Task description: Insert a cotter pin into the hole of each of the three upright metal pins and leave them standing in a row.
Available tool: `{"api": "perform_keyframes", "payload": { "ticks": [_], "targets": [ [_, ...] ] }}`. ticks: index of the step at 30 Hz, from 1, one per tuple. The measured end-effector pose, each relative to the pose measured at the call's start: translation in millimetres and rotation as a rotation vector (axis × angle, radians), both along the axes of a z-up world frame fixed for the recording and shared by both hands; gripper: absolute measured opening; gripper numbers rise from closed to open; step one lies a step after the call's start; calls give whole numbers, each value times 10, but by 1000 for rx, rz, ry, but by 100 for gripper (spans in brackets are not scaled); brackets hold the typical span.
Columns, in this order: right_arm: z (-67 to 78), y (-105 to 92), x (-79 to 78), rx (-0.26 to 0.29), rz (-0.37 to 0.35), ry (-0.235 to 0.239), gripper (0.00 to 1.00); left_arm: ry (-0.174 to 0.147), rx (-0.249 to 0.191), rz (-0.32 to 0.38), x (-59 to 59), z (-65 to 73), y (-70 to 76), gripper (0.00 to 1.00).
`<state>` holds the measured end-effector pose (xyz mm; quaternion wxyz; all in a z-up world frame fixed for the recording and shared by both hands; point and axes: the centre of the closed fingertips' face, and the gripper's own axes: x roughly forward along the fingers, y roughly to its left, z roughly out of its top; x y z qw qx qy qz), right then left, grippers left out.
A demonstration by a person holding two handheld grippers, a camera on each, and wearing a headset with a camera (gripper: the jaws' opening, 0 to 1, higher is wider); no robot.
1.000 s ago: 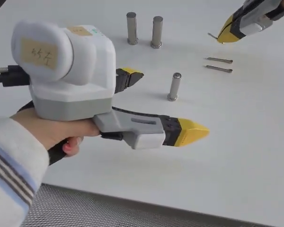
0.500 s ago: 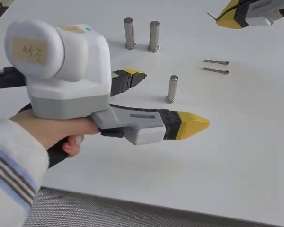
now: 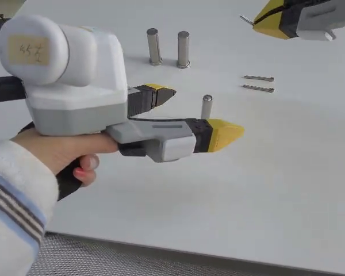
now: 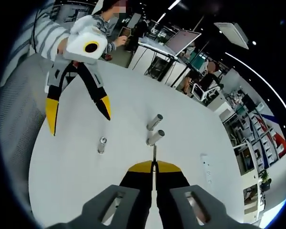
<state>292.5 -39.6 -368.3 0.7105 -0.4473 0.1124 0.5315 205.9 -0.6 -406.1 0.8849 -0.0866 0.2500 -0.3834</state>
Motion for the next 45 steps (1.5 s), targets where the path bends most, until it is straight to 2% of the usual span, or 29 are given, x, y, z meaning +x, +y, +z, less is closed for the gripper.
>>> {"api": "perform_keyframes", "payload": {
  "ticks": [3, 4, 7, 10, 14, 16, 21, 23, 29, 32, 37, 39, 45],
  "targets": [
    [-37, -7, -99, -10, 10, -16, 0, 2, -22, 17, 47, 44, 11, 69],
    [-42, -16, -122, -15, 16, -43, 0, 2, -26, 17, 56, 57, 9, 68],
    [-71, -66, -179, -22, 10, -69, 0, -5, -44, 16, 82, 136, -22, 68],
    [-95, -87, -260, -15, 7, -57, 0, -14, -52, 13, 106, 185, -46, 65],
    [-98, -111, -311, -16, 8, -69, 0, -16, -53, 3, 137, 210, -105, 62],
    [-62, -93, -318, 2, 2, -72, 0, -16, -55, -4, 143, 222, -135, 59],
    [-74, -115, -426, 6, 0, -81, 0, -13, -74, -11, 142, 257, -205, 51],
    [-66, -106, -412, 11, -2, -79, 0, -13, -82, -13, 143, 273, -230, 49],
    [-83, -74, -422, 19, 4, -68, 0, 3, -99, -15, 150, 288, -271, 42],
    [-136, -70, -582, 24, 10, -60, 0, 5, -106, -18, 148, 296, -280, 37],
    [-135, -46, -569, 13, 34, -64, 0, 9, -114, -30, 133, 316, -300, 26],
    [-165, -40, -648, 12, 39, -62, 0, 12, -120, -31, 130, 320, -306, 23],
    [-189, -8, -708, 10, 53, -64, 0, 27, -126, -34, 125, 300, -322, 16]
  ]
}}
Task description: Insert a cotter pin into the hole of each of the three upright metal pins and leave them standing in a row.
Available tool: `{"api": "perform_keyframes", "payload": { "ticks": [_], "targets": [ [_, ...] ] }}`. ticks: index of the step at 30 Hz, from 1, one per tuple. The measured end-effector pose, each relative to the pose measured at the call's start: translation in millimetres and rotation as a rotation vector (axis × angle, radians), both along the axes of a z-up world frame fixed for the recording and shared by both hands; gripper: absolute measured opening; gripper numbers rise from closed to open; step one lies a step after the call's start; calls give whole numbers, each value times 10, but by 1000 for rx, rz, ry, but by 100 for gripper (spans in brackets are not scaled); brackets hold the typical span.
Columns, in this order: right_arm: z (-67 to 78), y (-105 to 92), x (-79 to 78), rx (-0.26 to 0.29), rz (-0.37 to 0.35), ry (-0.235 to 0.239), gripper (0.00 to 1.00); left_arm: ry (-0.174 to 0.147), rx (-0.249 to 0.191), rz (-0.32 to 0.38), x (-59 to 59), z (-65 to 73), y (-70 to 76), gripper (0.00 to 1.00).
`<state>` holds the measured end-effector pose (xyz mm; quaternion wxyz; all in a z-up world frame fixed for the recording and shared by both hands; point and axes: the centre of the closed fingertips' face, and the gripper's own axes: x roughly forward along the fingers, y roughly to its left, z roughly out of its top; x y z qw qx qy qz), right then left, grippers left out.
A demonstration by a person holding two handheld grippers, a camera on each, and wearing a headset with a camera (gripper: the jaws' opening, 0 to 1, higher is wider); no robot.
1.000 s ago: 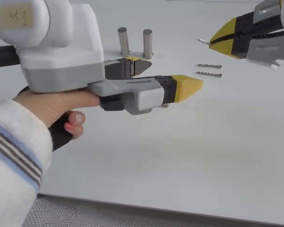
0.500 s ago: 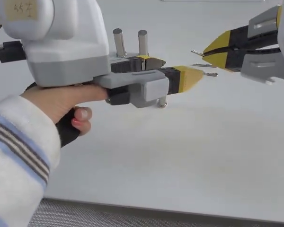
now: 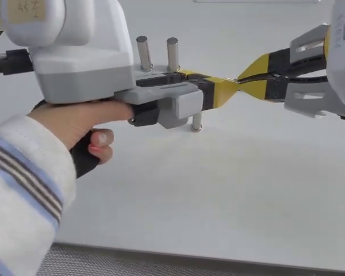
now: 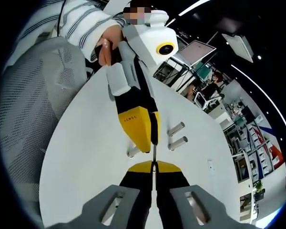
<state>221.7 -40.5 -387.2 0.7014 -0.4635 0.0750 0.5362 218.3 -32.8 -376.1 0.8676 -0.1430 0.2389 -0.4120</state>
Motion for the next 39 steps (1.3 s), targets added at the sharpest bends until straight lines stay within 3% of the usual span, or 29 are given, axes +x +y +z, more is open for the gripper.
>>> {"api": "perform_keyframes", "payload": {
  "ticks": [14, 39],
  "targets": [
    [14, 78, -100, 2, 13, 7, 0, 26, -13, -9, -31, -19, -12, 3],
    [-44, 117, -177, 37, 11, 36, 0, 61, 9, -32, -70, -126, -11, 0]
  ]
}}
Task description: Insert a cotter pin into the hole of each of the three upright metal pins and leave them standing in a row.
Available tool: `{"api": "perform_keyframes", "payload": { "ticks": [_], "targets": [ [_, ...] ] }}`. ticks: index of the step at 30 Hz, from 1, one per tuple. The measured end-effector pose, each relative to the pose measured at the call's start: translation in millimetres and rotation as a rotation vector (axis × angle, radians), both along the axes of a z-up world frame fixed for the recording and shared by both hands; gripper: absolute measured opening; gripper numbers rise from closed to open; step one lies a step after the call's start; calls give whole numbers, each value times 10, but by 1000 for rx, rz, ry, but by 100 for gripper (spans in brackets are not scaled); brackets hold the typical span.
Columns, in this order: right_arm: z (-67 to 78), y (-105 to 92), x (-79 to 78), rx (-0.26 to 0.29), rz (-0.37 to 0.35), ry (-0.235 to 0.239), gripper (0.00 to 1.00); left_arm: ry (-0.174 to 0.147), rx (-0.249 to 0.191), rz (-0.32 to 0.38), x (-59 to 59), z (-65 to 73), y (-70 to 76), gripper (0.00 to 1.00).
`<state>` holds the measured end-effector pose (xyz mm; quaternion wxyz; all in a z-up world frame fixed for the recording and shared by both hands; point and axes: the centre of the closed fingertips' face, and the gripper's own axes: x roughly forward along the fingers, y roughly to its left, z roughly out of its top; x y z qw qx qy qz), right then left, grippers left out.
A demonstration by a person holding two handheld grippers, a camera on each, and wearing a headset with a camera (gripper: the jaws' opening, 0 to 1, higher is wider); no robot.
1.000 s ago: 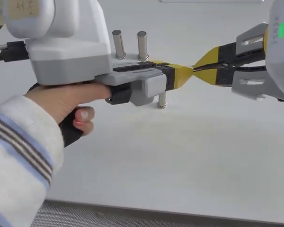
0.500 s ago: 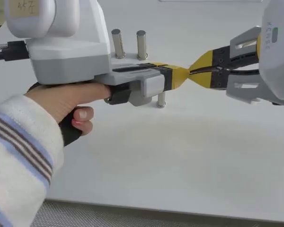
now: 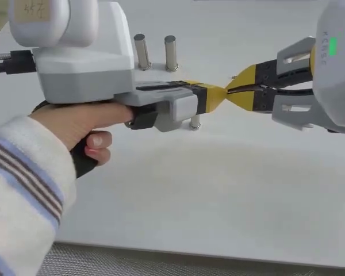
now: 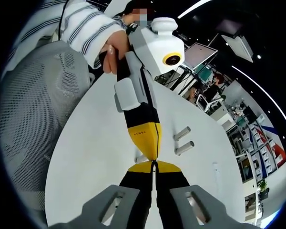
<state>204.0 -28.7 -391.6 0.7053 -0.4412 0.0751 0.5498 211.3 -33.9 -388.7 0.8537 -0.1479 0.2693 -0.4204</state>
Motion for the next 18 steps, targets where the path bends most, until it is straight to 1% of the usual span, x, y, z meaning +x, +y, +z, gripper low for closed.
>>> {"api": "perform_keyframes", "payload": {
  "ticks": [3, 4, 6, 7, 10, 13, 14, 16, 17, 18],
  "targets": [
    [-5, -3, -5, -3, 1, 2, 0, 7, -1, -1, -11, -12, -2, 0],
    [-13, -4, -12, -6, 4, 3, 0, 13, 0, -2, -15, -25, -3, 0],
    [-27, -5, -25, -9, 10, 5, 0, 15, 7, -10, -28, -39, -4, 0],
    [-34, -6, -30, -10, 13, 8, 0, 22, 7, -10, -38, -45, -8, 0],
    [-54, -1, -57, -10, 21, 17, 0, 56, 2, -15, -73, -71, -6, 0],
    [-65, 11, -82, -14, 31, 13, 0, 73, -3, -17, -81, -84, 8, 0],
    [-68, 12, -85, -15, 33, 13, 0, 92, -3, -14, -90, -98, 9, 0],
    [-78, 19, -90, -21, 39, 9, 0, 104, -5, -8, -92, -105, 11, 0],
    [-82, 24, -101, -22, 46, 14, 0, 112, -3, -9, -100, -111, 12, 0],
    [-82, 28, -108, -17, 45, 27, 0, 113, -4, -10, -106, -110, 13, 0]
  ]
}}
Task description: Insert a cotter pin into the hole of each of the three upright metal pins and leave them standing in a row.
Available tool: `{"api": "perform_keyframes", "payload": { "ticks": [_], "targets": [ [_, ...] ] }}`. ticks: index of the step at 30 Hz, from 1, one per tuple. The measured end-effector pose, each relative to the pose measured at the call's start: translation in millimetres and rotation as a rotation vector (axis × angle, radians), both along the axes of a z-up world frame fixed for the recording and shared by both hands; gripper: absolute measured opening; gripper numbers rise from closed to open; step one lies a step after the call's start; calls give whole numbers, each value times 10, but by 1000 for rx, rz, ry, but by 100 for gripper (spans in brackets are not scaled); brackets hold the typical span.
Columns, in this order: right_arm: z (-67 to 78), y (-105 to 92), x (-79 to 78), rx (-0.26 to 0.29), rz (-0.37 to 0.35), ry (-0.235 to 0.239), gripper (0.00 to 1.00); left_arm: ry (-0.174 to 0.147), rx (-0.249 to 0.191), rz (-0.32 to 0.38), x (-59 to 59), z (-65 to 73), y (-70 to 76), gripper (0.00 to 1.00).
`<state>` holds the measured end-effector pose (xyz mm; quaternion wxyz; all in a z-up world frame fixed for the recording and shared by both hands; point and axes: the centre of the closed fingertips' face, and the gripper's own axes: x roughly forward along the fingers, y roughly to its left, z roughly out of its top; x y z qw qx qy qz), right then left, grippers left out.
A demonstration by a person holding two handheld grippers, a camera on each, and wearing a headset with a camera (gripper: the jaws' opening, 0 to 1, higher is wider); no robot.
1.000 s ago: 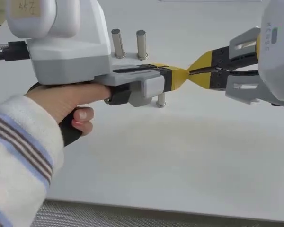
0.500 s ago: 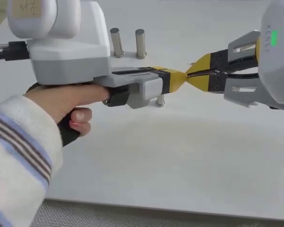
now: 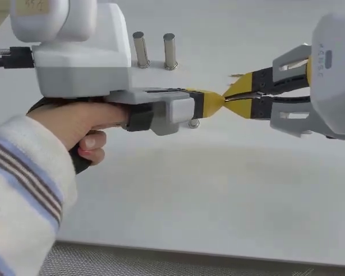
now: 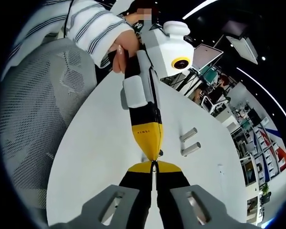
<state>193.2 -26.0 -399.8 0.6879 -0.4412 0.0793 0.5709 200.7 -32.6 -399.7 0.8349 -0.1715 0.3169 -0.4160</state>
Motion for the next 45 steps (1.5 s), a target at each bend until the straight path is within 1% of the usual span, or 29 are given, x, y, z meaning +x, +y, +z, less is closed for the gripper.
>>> {"api": "perform_keyframes", "payload": {
  "ticks": [2, 5, 8, 9, 11, 12, 14, 17, 19, 20, 21, 22, 23, 24, 25, 26, 27, 29, 31, 32, 33, 34, 36, 37, 39, 41, 43, 45],
  "targets": [
    [12, 4, 2, 13, -2, 18, 0, 1, -1, 2, -3, 6, 2, 0],
    [23, 4, 10, 26, -10, 39, 0, -13, 2, -2, -5, 22, -3, 0],
    [36, 2, 13, 47, -16, 47, 0, -9, -5, 4, 2, 32, 1, 0],
    [39, 3, 11, 52, -17, 51, 0, -14, 0, 4, 7, 31, 9, 0],
    [50, 13, 19, 67, -24, 53, 0, -13, 4, 6, 8, 25, 17, 0],
    [55, 11, 29, 70, -26, 48, 4, -14, 5, 7, 9, 22, 22, 0],
    [57, 11, 26, 77, -26, 53, 12, -12, 7, 6, 7, 19, 28, 0],
    [60, 8, 21, 83, -27, 63, 10, -19, 13, 0, -6, 25, 36, 0],
    [46, -6, 27, 85, -35, 79, 11, -30, 21, -8, -14, 31, 42, 0],
    [10, -37, 56, 81, -52, 108, 11, -37, 26, -16, -21, 34, 42, 0],
    [-33, -81, 76, 67, -86, 137, 11, -46, 32, -23, -27, 40, 42, 0],
    [-67, -93, 78, 58, -90, 156, 11, -56, 37, -32, -35, 46, 39, 0],
    [-118, -110, 62, 52, -89, 192, 15, -65, 41, -42, -40, 52, 35, 0],
    [-138, -120, 74, 59, -105, 209, 18, -98, 58, -59, -41, 60, 31, 0],
    [-152, -123, 75, 72, -109, 231, 19, -116, 69, -70, -43, 63, 29, 0],
    [-161, -120, 58, 85, -106, 254, 19, -126, 78, -83, -55, 63, 21, 0],
    [-165, -118, 45, 105, -119, 291, 19, -137, 84, -97, -71, 69, 9, 0],
    [-161, -113, 21, 139, -122, 343, 18, -171, 99, -121, -85, 81, -9, 0],
    [-191, -127, 10, 153, -137, 394, 16, -181, 97, -142, -108, 91, -31, 0],
    [-213, -139, 13, 158, -137, 417, 15, -191, 110, -159, -123, 82, -38, 0],
    [-220, -147, 16, 160, -132, 422, 14, -231, 146, -186, -125, 65, -31, 0],
    [-222, -152, 3, 167, -136, 439, 12, -256, 162, -203, -132, 61, -35, 0],
    [-225, -147, -36, 180, -127, 468, 12, -304, 185, -240, -162, 64, -55, 0],
    [-231, -148, -52, 187, -129, 488, 11, -322, 181, -251, -176, 73, -74, 0],
    [-247, -150, -51, 197, -129, 501, 12, -328, 182, -261, -185, 63, -90, 0],
    [-256, -128, -82, 195, -129, 509, 12, -344, 195, -289, -200, 47, -105, 0],
    [-259, -130, -92, 207, -131, 527, 10, -357, 216, -313, -209, 22, -111, 0],
    [-245, -110, -119, 215, -129, 540, 9, -359, 223, -324, -213, 12, -116, 0]
  ]
}}
